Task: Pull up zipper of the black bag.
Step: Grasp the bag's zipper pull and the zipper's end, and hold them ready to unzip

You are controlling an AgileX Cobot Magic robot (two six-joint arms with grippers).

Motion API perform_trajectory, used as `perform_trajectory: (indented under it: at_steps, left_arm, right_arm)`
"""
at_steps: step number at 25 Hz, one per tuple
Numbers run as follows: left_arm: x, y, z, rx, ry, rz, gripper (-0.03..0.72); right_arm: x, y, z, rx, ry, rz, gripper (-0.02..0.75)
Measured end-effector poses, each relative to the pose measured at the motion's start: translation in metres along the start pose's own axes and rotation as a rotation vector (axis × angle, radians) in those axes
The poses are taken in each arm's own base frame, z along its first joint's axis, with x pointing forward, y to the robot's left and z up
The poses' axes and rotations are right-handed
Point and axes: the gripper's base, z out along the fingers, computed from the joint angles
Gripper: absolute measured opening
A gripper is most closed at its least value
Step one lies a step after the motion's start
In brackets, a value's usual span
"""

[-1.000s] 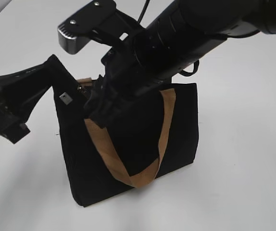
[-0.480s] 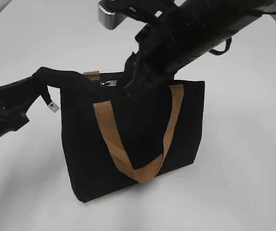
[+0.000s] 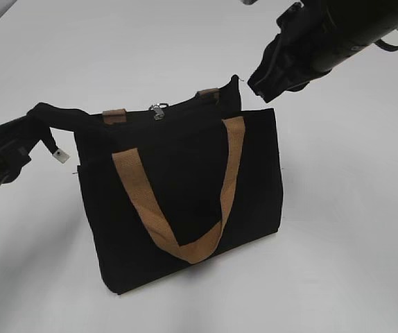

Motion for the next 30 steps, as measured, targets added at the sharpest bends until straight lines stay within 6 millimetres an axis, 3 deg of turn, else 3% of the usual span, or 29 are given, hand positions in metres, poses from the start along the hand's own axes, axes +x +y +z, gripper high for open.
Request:
perform_trajectory:
  at_steps: [5, 11, 16, 18, 23, 30]
  left_arm:
    - [0.000, -0.002, 0.000, 0.027, 0.002, 0.022, 0.004]
    - [-0.009, -0.025, -0.004, 0.271, -0.122, 0.171, 0.004]
    - [-0.008, -0.038, -0.009, 0.419, -0.143, 0.254, 0.004]
    - [-0.007, -0.040, -0.010, 0.446, -0.142, 0.269, 0.004]
    - [-0.006, -0.043, -0.011, 0.474, -0.140, 0.285, 0.004]
    - [-0.006, -0.043, -0.011, 0.475, -0.137, 0.288, 0.004]
  right_arm:
    - [0.003, -0.002, -0.001, -0.007, 0.015, 0.007, -0.001]
    - [-0.019, 0.030, 0.003, -0.076, -0.110, -0.046, 0.011]
    - [-0.034, 0.048, 0.009, -0.061, -0.214, -0.110, 0.284]
    - [-0.033, 0.053, 0.018, -0.075, -0.203, -0.124, 0.335]
    - [-0.029, 0.061, 0.037, -0.105, -0.162, -0.131, 0.351]
    - [-0.027, 0.064, 0.039, -0.152, -0.142, -0.097, 0.347]
